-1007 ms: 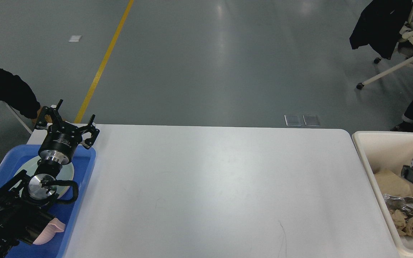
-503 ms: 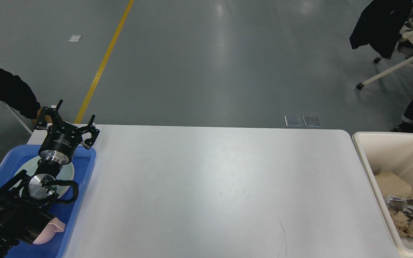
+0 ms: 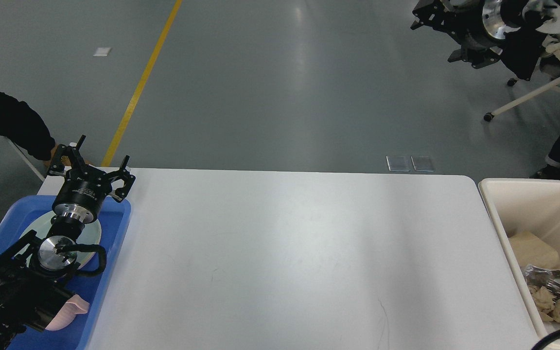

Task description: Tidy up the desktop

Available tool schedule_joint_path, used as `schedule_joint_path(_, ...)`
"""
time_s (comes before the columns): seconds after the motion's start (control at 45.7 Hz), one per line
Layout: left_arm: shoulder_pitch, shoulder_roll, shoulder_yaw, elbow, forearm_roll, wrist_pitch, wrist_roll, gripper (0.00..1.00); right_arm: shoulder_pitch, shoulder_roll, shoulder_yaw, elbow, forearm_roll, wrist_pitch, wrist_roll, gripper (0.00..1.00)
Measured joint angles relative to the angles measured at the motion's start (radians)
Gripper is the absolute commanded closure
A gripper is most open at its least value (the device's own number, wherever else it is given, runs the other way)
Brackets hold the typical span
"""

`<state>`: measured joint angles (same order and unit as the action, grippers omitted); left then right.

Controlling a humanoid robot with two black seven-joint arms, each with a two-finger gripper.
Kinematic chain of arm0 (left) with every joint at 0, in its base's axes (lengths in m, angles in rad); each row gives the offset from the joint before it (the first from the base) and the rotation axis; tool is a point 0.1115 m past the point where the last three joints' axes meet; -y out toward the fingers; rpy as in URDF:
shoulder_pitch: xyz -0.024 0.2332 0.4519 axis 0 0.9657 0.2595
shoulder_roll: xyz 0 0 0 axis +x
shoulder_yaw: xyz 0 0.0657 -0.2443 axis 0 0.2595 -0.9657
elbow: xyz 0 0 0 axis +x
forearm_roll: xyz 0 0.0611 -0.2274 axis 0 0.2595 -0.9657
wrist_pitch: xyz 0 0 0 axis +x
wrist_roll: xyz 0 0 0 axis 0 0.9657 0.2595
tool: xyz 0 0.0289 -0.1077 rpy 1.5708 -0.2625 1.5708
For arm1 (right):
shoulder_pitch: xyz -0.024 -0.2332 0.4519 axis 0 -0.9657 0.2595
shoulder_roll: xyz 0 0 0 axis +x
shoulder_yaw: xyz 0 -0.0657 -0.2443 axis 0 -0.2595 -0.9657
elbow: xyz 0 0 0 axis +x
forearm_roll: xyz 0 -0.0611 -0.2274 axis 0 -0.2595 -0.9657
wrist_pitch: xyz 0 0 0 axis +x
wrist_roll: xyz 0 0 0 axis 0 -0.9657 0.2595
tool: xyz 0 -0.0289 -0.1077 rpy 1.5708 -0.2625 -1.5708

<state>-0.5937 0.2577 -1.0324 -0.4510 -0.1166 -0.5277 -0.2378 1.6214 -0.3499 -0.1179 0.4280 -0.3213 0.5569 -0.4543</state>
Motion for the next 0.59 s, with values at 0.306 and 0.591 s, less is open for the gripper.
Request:
schedule_joint_path(0.306, 0.000, 0.000, 0.000, 0.000, 0.000, 0.000, 0.000, 0.04, -0.179, 0.178, 0.340, -0.035, 0.028, -0.043, 0.009, 0.00)
schedule_joint_path(0.591, 0.000, 0.000, 0.000, 0.000, 0.000, 0.000, 0.000, 0.04, -0.360, 0.384, 0.774, -0.078, 0.107, -0.142, 0.030, 0.00)
